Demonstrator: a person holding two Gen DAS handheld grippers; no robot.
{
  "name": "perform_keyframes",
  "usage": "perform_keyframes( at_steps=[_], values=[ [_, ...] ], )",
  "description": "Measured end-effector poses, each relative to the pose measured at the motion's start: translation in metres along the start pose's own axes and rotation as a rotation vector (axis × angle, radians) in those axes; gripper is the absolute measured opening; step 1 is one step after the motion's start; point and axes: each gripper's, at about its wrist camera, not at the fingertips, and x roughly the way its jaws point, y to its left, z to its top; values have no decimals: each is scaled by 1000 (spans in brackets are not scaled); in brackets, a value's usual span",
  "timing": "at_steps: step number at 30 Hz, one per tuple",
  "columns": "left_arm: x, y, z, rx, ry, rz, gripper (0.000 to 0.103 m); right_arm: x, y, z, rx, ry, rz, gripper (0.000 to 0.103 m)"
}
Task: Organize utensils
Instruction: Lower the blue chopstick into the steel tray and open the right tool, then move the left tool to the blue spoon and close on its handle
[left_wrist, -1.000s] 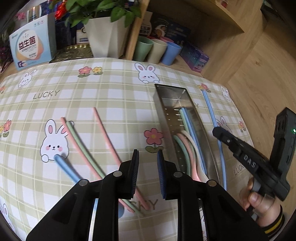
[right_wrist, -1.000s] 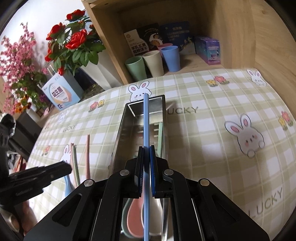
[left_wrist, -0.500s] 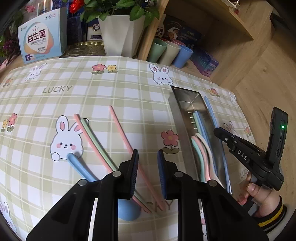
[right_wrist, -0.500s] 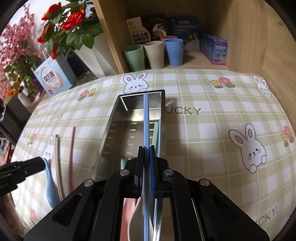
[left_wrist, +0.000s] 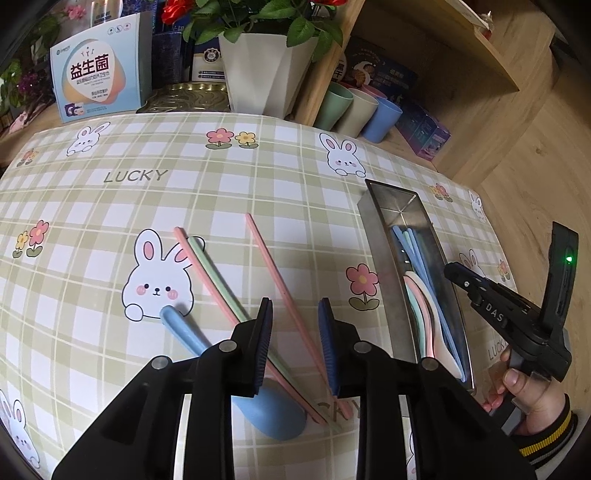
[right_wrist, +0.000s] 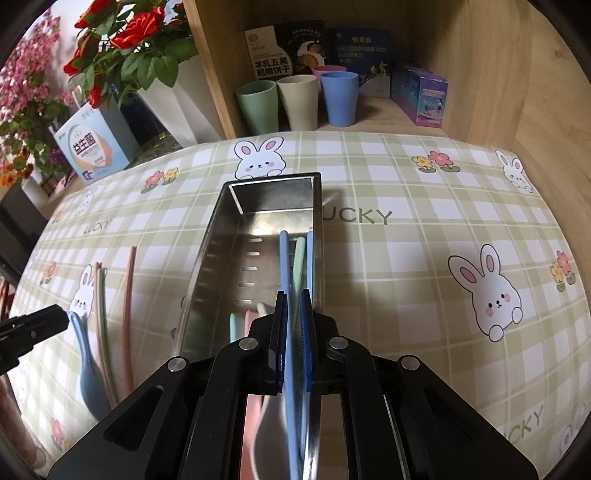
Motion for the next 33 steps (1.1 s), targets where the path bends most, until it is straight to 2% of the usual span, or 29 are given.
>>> perform_keyframes(
  at_steps=[18,26,33],
  values=[
    [-36,36,-3,-26,-57,30,37,-42,8,-9,76,-32,-17,8],
    [-49,71,-10,-63,-67,50,37,-62,44,-23,99,-85,35,8],
    [-44,98,-27,-89,-26,92,37,-59,80,-46,119,-101,85,8]
  ],
)
